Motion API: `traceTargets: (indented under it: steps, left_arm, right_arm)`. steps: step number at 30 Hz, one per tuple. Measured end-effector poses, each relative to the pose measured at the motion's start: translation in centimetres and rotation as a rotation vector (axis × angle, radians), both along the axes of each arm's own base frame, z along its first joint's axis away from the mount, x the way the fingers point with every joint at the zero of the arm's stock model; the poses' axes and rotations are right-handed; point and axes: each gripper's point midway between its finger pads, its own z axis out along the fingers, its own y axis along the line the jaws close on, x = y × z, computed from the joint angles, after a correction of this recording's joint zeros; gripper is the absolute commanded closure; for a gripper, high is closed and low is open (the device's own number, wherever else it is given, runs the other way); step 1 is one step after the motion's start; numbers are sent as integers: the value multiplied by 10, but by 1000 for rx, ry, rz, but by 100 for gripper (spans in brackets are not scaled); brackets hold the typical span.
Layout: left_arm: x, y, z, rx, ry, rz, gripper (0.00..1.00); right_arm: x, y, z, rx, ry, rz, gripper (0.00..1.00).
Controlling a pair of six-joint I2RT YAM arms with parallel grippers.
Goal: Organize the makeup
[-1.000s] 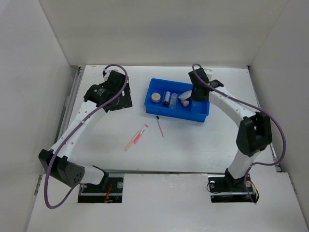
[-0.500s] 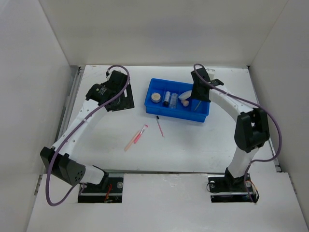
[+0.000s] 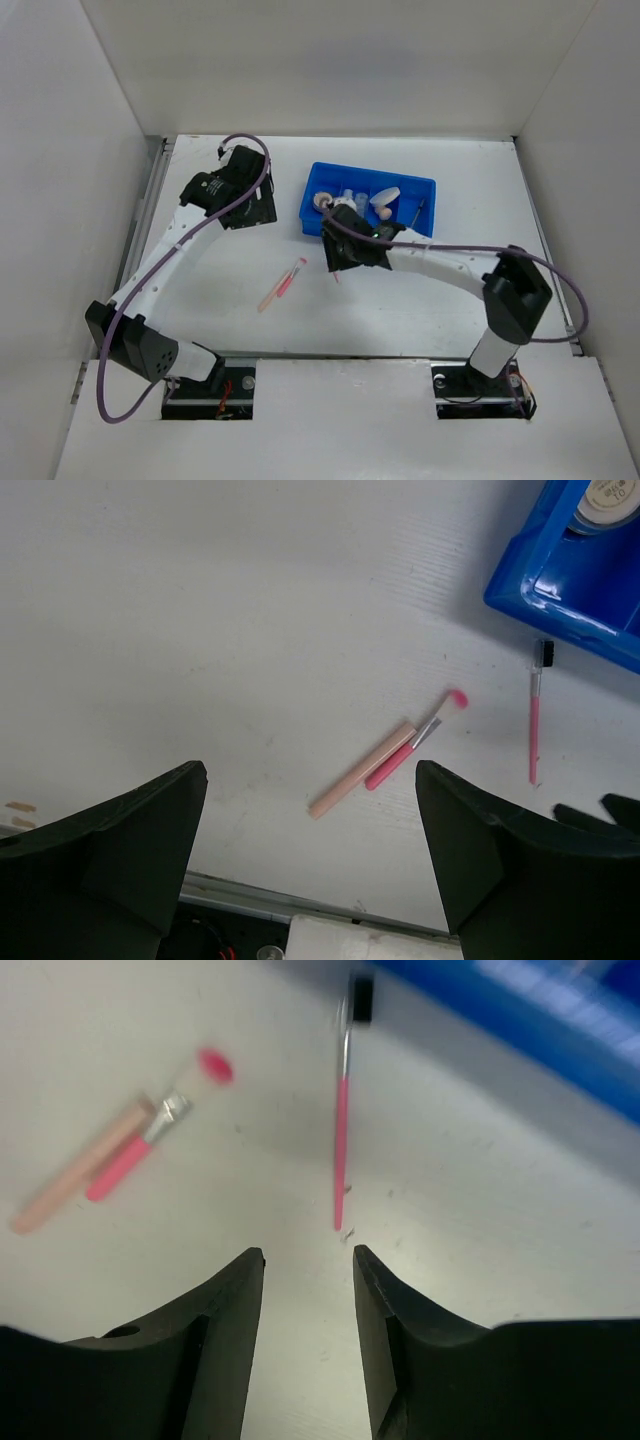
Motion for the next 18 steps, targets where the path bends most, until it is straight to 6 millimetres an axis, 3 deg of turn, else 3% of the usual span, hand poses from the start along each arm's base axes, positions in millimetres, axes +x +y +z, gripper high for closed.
traceTargets:
  steps: [3,7,11,18]
  left_arm:
    - [1,2,1,2,-9,16,17]
    - [1,2,2,4,-12,21,17]
    - [2,4,3,12,-16,27,17]
    - [1,6,3,19,-16,30,17]
  right_arm:
    - [-18,9,-45,-67,92,34,54]
    - [-19,11,-76,-116,143,23,59]
    - [-10,19,-93,-144,148,-3,63]
    - [-1,26,-95,-141,120,-49,75]
